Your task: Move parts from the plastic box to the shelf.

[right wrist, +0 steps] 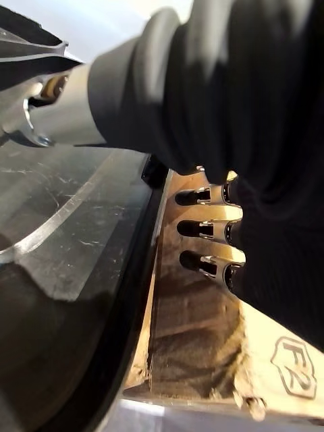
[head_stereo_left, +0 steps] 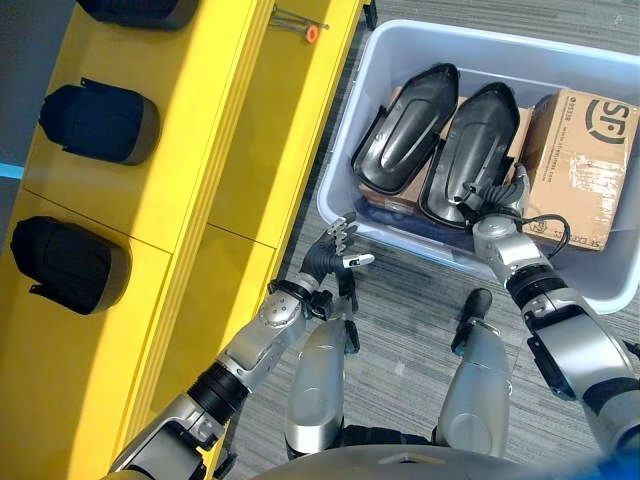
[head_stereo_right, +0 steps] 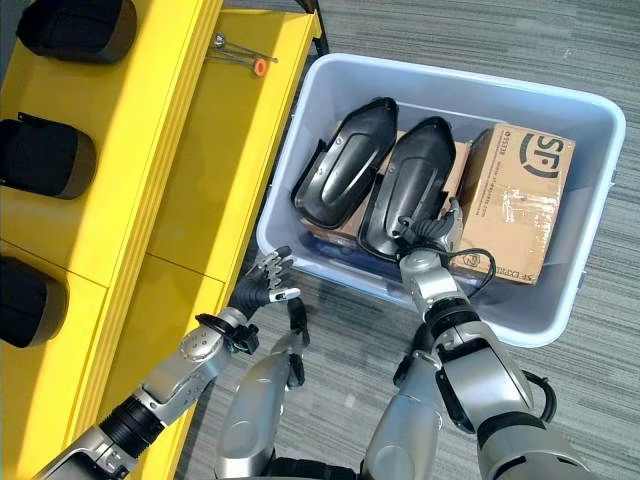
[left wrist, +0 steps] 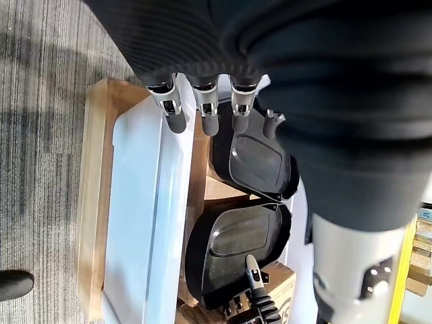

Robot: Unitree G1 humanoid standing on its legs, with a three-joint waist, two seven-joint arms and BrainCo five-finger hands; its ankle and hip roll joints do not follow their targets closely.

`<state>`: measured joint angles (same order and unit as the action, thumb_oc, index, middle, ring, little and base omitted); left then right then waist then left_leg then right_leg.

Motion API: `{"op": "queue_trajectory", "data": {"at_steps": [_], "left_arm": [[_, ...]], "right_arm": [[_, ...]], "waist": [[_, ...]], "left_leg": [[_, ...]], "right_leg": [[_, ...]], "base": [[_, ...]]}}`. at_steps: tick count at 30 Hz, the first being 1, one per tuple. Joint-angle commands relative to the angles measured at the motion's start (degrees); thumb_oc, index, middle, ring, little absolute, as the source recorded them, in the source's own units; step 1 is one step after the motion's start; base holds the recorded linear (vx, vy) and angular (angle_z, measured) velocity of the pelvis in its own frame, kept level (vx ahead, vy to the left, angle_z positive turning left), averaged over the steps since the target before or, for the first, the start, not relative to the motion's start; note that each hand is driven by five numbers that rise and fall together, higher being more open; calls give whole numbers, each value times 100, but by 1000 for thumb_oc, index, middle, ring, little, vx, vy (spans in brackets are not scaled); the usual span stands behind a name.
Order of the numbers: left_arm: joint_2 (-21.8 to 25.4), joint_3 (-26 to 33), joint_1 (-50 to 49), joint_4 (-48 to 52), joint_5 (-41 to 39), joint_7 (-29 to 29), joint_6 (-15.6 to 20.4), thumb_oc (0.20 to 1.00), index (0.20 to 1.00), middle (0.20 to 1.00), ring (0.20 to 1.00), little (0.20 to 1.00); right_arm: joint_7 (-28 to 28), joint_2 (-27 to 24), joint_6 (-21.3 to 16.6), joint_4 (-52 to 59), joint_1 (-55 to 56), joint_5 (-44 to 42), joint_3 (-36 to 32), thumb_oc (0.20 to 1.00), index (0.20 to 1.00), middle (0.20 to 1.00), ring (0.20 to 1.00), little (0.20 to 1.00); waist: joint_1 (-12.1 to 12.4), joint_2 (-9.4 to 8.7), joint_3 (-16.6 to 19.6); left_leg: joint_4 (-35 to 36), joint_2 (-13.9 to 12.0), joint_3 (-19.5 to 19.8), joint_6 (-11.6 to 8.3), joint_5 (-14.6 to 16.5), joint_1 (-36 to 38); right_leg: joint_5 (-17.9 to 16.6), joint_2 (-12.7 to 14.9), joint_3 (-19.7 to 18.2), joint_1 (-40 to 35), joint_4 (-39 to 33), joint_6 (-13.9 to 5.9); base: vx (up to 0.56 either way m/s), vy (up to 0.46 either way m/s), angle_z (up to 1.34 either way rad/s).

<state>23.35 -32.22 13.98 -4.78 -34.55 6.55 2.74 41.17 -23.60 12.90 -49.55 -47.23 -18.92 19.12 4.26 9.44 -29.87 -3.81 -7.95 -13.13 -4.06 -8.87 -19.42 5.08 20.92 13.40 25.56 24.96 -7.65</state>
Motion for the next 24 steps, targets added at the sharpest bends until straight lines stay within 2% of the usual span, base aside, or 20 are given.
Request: {"op": "queue_trajectory", "data": {"at_steps": [1,9,15,21,24], "left_arm": [[-7,-131,42,358,-71,-105,205,1000,1000,1000,1000,1000],[69,-147,58,310,-187,-142,347,1000,1000,1000,1000,1000],[124,-175,108,313,-163,-147,467,1000,1000,1000,1000,1000],[162,-144,164,418,-169,-187,434,1000,1000,1000,1000,1000],[103,-124,178,432,-169,-150,483,1000,1000,1000,1000,1000]], "right_arm": [[31,-260,-37,-55,-223,-36,-9,1000,1000,1000,1000,1000],[-30,-347,296,-725,-603,33,169,1000,1000,1000,1000,1000],[-107,-325,122,-1027,-725,-239,195,1000,1000,1000,1000,1000],[-40,-358,-52,-1056,-867,-463,136,1000,1000,1000,1000,1000],[-33,-399,-120,-1018,-863,-444,59,1000,1000,1000,1000,1000]], "waist": [[49,301,7],[197,351,7],[295,382,7],[326,404,7],[309,395,7]], "left_leg": [[-320,144,237,69,744,-205],[-346,182,295,77,713,-419],[-485,264,323,153,761,-807],[-788,349,380,203,846,-1221],[-1195,375,335,242,999,-1549]], "right_leg": [[560,-398,29,87,460,307],[587,-407,80,223,537,311],[624,-451,94,558,696,334],[712,-519,32,927,964,412],[808,-503,18,1215,1255,485]], "base": [[-13,19,5],[-25,22,5],[-40,-6,7],[-59,-10,1],[-77,11,-4]]}}
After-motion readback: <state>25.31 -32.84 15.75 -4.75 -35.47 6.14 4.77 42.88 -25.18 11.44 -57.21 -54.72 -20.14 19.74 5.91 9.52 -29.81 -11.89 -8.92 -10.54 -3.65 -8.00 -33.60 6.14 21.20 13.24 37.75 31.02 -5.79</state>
